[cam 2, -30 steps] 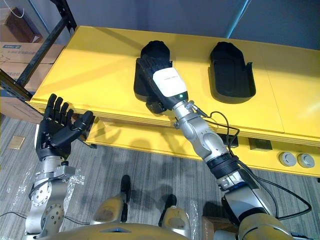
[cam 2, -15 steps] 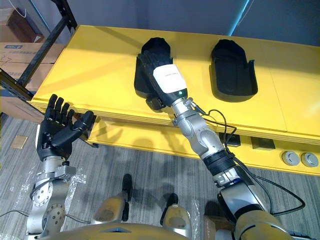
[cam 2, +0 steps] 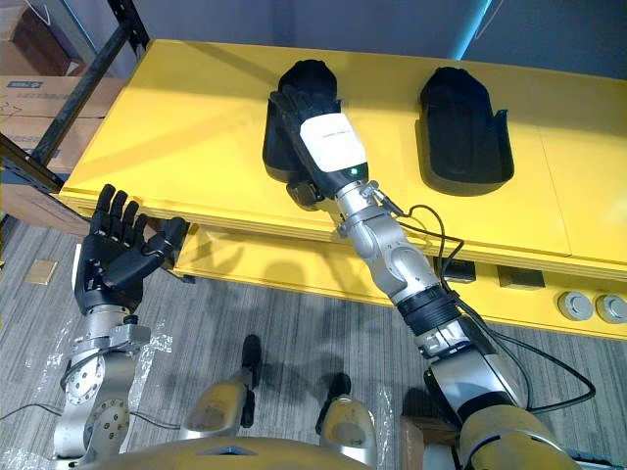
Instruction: Walk over and take three plastic housings, then place them on the shelf
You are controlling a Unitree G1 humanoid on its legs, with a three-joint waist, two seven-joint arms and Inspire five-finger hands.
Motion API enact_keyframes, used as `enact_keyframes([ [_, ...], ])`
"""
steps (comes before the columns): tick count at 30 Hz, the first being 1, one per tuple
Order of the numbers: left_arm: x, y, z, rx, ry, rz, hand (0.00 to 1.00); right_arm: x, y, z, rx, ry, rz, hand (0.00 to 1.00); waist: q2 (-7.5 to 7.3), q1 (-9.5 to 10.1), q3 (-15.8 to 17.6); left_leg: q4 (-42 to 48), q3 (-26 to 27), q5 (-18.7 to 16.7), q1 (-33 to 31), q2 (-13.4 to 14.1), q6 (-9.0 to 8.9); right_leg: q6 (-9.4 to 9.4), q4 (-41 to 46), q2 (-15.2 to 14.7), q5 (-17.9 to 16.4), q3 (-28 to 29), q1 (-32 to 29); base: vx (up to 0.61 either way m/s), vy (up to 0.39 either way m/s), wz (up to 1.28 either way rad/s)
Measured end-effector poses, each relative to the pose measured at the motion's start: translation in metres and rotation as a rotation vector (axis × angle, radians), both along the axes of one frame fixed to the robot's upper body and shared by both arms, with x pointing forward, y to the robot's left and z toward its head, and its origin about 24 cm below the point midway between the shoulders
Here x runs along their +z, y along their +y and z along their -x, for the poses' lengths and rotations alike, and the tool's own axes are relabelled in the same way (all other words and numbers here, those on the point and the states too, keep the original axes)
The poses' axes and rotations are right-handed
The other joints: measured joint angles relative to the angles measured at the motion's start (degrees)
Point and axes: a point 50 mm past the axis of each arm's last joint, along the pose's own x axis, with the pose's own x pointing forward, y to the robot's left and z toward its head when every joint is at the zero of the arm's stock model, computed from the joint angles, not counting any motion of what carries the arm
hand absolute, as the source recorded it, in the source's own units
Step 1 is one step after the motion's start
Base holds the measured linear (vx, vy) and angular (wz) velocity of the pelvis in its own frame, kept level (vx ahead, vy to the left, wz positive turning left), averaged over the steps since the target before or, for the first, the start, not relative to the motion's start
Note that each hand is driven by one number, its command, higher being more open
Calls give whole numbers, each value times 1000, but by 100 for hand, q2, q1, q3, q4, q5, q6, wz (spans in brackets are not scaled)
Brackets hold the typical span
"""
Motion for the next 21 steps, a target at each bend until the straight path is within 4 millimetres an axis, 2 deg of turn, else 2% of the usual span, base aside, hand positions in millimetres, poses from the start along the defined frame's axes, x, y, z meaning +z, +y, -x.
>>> enact_keyframes([
  [8,0,-3,0,-5,-2,11,100,-1,4,-2,10,33,-8,100,-1,-3,0,0,51,19,94,5,21,14,21,-6,9,57,51,19,-26,-4],
  [9,1,-3,0,-5,-5,14,100,-1,6,-2,16,37,-21,100,0,-6,-1,0,62,-18,104,10,-25,11,22,-5,7,71,53,8,-20,-7],
  [14,7,-5,0,-22,-40,10,100,2,10,3,59,48,-91,100,1,-29,-3,0,90,-21,118,23,-28,4,8,3,4,88,59,1,-3,-1],
  [18,8,-5,0,-26,-44,9,100,21,15,33,215,5,-326,100,-4,-46,-26,1,146,-37,223,23,1,36,-30,6,26,129,155,35,-23,-5],
  [21,9,-5,-1,-26,-48,8,100,39,7,60,376,-17,-677,100,-15,-162,-54,1,198,-40,290,23,29,77,-148,16,60,162,254,36,-16,-6],
])
